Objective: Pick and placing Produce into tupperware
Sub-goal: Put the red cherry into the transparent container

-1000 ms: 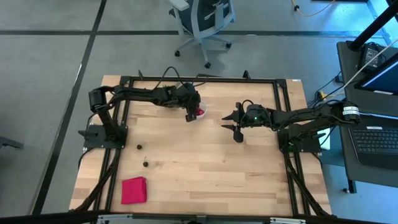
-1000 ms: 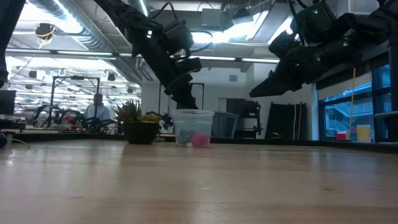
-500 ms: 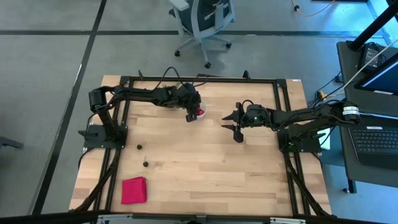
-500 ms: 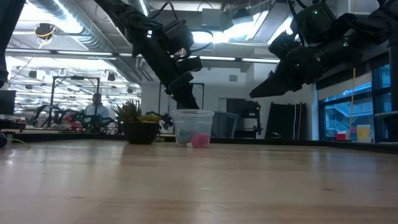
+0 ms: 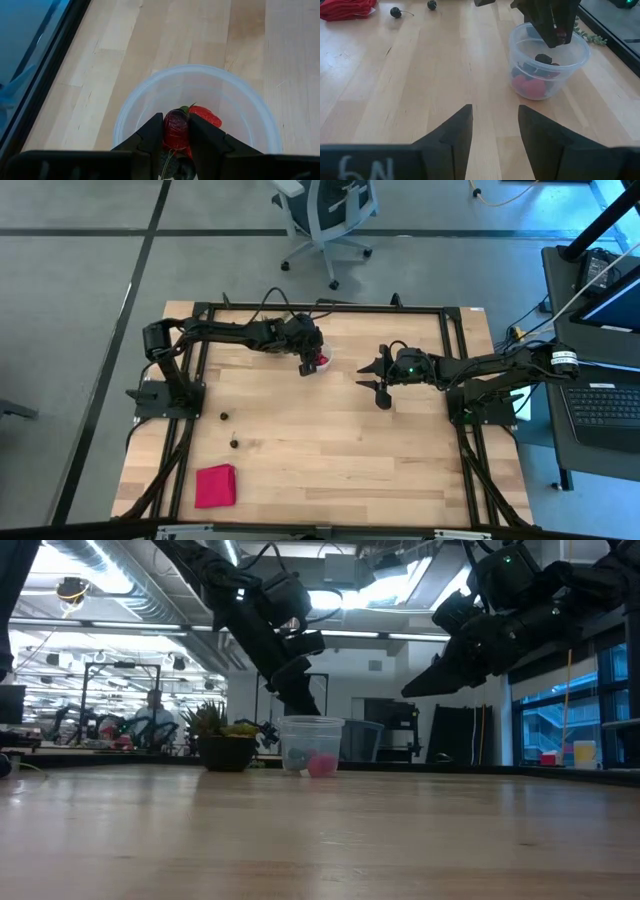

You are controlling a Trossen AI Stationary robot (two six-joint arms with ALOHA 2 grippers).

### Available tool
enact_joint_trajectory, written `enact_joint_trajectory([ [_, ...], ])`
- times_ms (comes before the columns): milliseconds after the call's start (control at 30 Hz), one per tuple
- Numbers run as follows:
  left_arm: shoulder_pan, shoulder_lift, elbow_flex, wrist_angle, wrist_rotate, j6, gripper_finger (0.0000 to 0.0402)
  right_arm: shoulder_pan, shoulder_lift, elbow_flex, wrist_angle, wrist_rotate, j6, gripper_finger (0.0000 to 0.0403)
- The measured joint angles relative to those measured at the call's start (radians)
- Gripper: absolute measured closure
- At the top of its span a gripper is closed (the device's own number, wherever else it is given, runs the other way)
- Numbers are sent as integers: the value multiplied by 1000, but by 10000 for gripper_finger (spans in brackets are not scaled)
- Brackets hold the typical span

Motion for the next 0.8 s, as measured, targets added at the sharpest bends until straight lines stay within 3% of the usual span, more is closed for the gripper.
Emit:
enact_joint_trajectory([
  [567,0,0,-1,-12,0,-29,317,0,0,0,0,0,0,242],
  [800,0,0,-1,-31,1,-53,250,0,0,0,0,0,0,242],
])
